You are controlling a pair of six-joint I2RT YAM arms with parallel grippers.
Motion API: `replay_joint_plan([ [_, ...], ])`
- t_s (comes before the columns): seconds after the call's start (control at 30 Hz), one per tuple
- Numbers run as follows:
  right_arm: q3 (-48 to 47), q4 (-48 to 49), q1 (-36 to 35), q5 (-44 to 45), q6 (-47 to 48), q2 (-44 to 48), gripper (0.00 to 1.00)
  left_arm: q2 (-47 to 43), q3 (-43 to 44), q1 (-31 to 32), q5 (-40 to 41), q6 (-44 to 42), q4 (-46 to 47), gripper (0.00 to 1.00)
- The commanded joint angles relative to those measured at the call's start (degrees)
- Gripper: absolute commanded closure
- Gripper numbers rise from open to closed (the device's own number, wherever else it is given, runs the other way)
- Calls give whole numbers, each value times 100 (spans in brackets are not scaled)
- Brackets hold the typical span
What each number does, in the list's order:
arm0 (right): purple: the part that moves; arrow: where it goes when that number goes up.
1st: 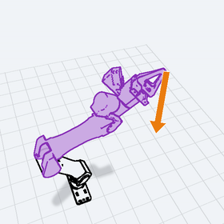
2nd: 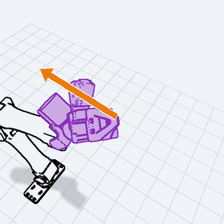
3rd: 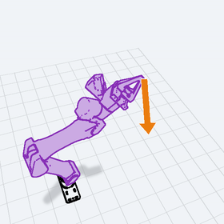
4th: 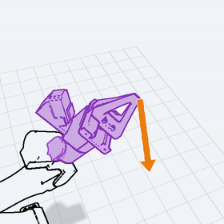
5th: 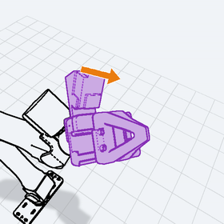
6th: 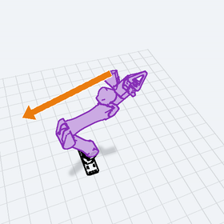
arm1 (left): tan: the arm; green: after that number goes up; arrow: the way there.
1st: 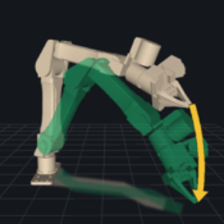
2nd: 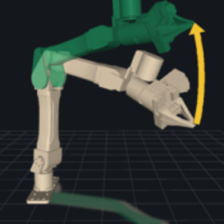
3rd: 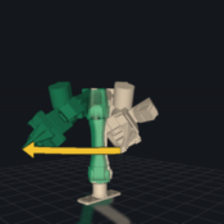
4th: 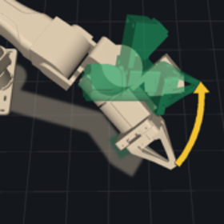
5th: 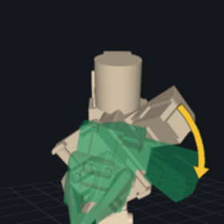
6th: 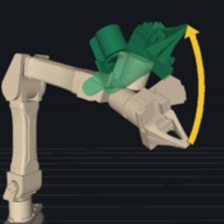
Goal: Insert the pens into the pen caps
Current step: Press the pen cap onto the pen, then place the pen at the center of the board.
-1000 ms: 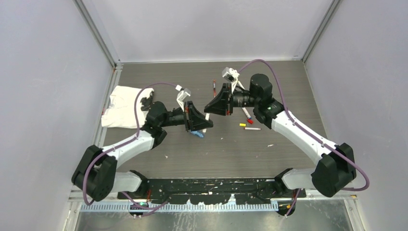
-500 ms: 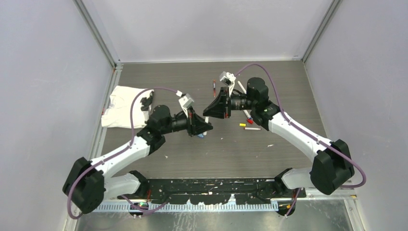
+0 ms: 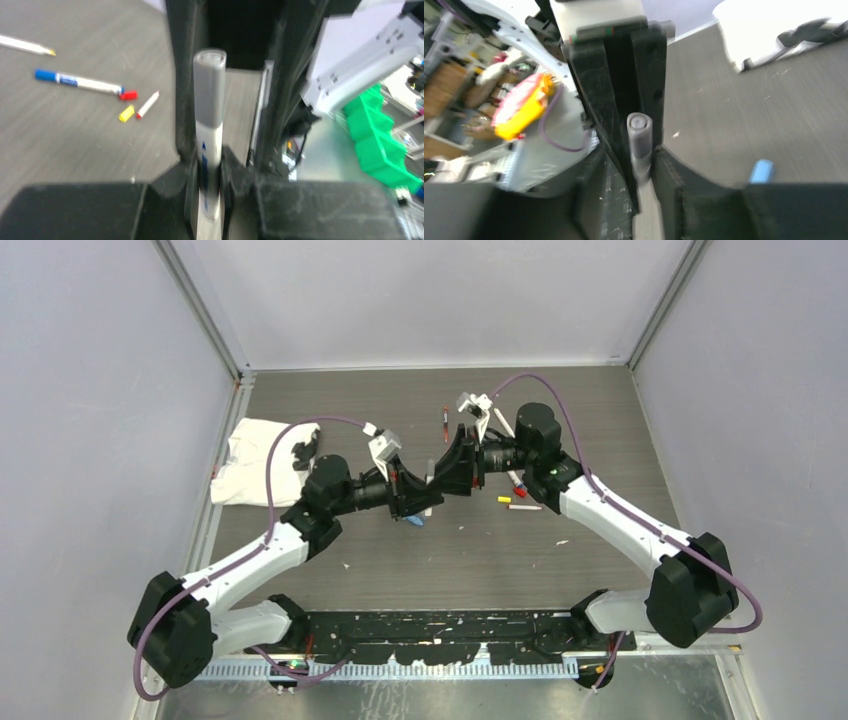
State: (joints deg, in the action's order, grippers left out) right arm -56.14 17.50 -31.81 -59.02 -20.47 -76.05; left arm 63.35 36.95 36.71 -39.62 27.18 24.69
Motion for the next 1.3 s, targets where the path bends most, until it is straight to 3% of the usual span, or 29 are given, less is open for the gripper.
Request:
replay_joint_plan([
  [0.0,150,-355,144,-915,-647,194,43,-213,388,102,753,-472,816,99],
  [0.07,12,-153,385,-971,-993,309,30,-142,255,201,745,-540,758,100],
  [0.23,251,1517,871,-1392,-2259,512,13,-201,-90,267,795,-563,702,99],
  [0.43,534,1817,1492,-1674,-2080,742,1,-566,-449,267,973,-613,581,99],
  [0.53,572,867,1859,-1370,-1225,832,0,-653,-518,267,1188,-576,164,99],
  [0.67,-440,-3789,2032,138,2380,876,0,-699,-758,203,2063,-223,-684,99],
  [0.77,-421,-3867,2157,919,2467,945,0,-743,-1231,-76,2512,410,-698,99],
  [0.8,-309,-3819,2222,1053,2429,951,0,-692,-1362,-651,2816,838,-1285,99],
  [0.93,-213,-3702,2258,1232,2382,923,0,-206,-1126,-1547,2729,892,-1954,99],
  [1.0,-206,-3696,2283,1278,2386,909,0,109,-960,-1763,2957,922,-2193,99],
  [1.13,-181,-3674,2330,1361,2389,898,0,836,-376,-1853,4172,1049,-2966,98],
  [1.27,-178,-3674,2358,1391,2398,866,0,1496,37,-1982,4570,1142,-3419,96],
])
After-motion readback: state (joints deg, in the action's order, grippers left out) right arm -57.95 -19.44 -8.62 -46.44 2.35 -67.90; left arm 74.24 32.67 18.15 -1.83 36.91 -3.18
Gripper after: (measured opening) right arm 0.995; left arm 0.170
